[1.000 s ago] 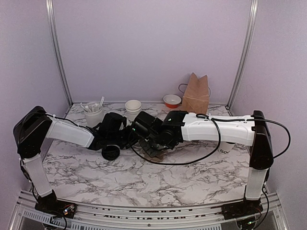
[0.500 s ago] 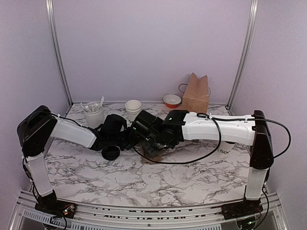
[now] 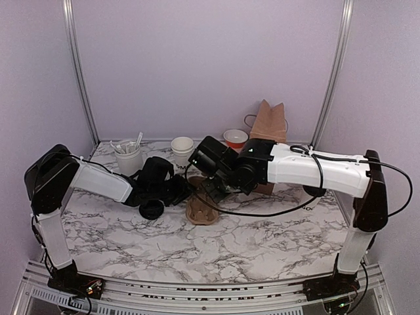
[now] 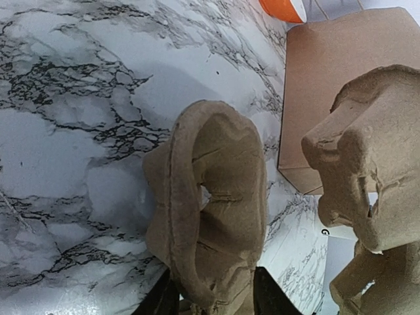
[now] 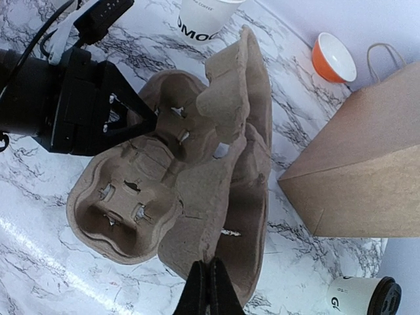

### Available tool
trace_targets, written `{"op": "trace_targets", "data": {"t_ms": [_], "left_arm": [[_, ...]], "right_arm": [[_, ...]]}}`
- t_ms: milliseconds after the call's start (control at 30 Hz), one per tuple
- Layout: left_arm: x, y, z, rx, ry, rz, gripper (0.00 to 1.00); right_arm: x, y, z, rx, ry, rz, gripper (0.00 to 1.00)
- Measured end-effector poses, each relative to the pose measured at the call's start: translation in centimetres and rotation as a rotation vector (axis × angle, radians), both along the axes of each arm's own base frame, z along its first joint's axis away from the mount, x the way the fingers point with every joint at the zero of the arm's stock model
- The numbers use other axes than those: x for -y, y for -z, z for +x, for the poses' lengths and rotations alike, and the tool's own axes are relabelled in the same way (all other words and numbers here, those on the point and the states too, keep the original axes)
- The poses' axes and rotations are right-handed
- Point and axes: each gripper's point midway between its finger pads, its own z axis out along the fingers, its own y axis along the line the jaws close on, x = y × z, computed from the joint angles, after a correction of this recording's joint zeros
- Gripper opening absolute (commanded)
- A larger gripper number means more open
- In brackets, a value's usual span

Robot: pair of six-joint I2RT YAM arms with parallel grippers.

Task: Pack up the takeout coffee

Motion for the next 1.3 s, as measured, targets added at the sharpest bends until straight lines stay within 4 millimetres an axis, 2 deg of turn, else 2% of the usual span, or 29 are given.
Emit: {"op": "trace_targets", "data": {"t_ms": [133,367,567,700,767,833,900,967,1000,1067,1167,1300], "left_arm": [[0.3,-0.6,0.4,0.025,0.011,0.004,0.42],[-0.7,-0.8,0.2,0.050,0.014,0.070,0.48],[-2.4,-3.5,-1.4,0.111,0.028,0.139,0.48],[-2.6,-5.5,-4.3,0.157,0.080,0.176,0.47],[-2.5,-5.5,-6.7,0.157,0.128,0.193,0.47],[-2.2,-4.9,-8.8,0.147,0.177,0.216,0.47],[-1.8,-3.8,-10.9,0.131,0.227,0.244,0.47],[-1.4,-2.5,-13.0,0.108,0.276,0.273,0.46],[-1.2,-2.1,-13.7,0.100,0.296,0.284,0.46],[-0.8,-1.6,-14.7,0.091,0.320,0.295,0.46],[-0.6,-0.8,-15.2,0.075,0.327,0.310,0.45],[-0.6,1.1,-15.5,0.035,0.322,0.340,0.42]], "right_arm": [[1.1,-0.1,0.1,0.008,0.028,-0.018,0.00],[5.4,1.5,-1.5,-0.022,0.080,-0.081,0.00],[7.9,3.2,-3.0,-0.054,0.124,-0.139,0.00],[9.2,4.7,-4.2,-0.072,0.150,-0.190,0.00],[10.0,5.7,-4.9,-0.087,0.160,-0.222,0.00],[10.5,6.5,-5.6,-0.101,0.165,-0.242,0.07],[10.3,7.1,-6.4,-0.126,0.152,-0.239,0.19],[9.2,7.8,-7.4,-0.161,0.123,-0.203,0.33],[8.6,8.0,-7.7,-0.177,0.109,-0.177,0.41],[7.7,8.1,-8.0,-0.195,0.094,-0.140,0.51],[6.6,7.9,-8.2,-0.207,0.070,-0.093,0.53],[6.1,7.2,-8.1,-0.205,0.060,-0.050,0.53]]}}
